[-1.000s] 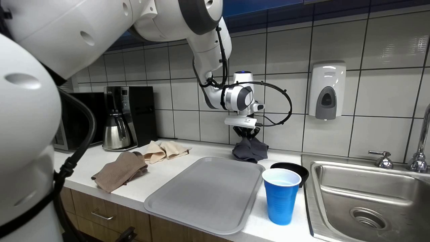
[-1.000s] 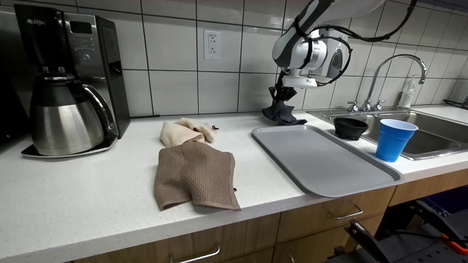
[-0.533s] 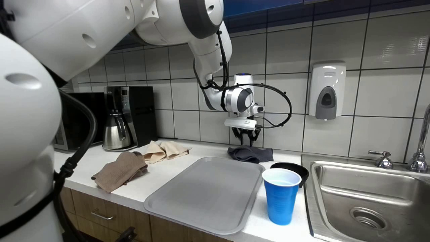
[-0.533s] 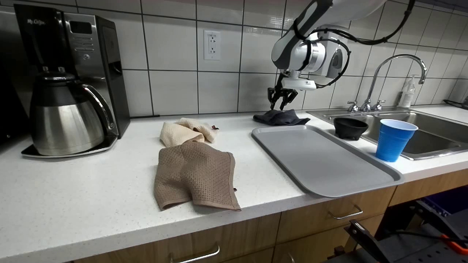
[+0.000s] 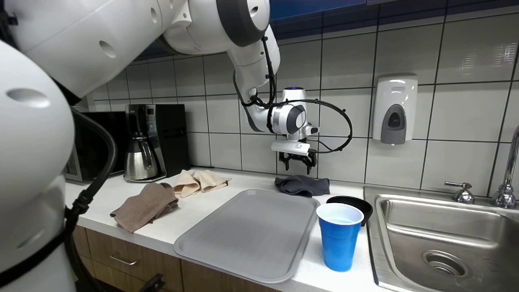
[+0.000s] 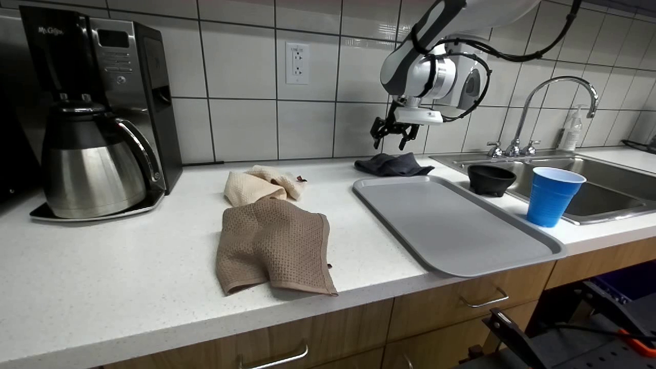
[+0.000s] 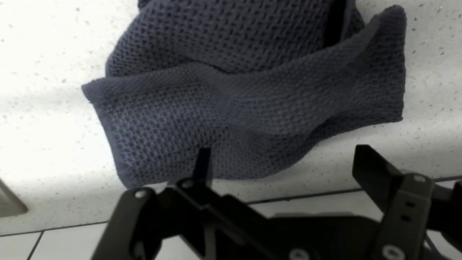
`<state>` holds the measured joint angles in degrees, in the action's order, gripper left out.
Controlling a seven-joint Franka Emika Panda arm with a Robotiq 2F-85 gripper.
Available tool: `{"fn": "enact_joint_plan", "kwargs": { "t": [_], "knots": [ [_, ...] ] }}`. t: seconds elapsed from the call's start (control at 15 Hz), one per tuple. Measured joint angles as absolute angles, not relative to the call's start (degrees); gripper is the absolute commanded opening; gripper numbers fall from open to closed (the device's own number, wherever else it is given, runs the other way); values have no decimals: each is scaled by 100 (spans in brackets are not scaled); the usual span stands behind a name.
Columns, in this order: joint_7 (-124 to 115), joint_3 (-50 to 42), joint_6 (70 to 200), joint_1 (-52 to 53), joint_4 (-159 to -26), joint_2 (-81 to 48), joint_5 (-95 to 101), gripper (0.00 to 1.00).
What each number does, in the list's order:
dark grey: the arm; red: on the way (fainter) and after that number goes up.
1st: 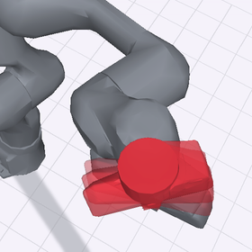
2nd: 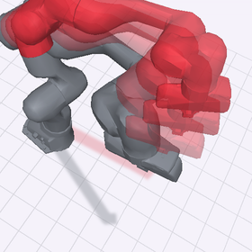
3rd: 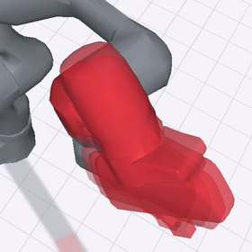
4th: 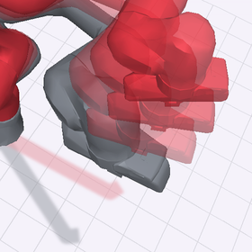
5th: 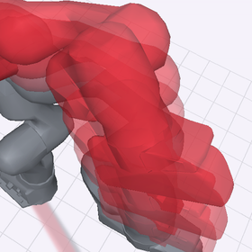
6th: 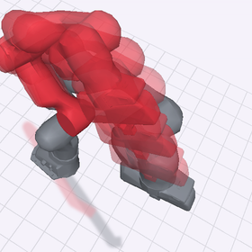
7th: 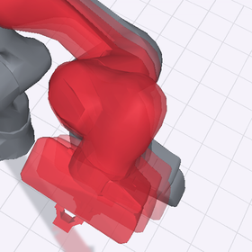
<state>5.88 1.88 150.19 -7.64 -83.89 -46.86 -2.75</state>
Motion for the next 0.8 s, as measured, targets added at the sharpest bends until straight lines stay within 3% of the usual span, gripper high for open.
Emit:
{"fn": "enact_joint_plan", "kwargs": {
  "t": [0.8],
  "knots": [
    [588,204,15019,-736,-8633,-4448,-275,100]
  ]
}}
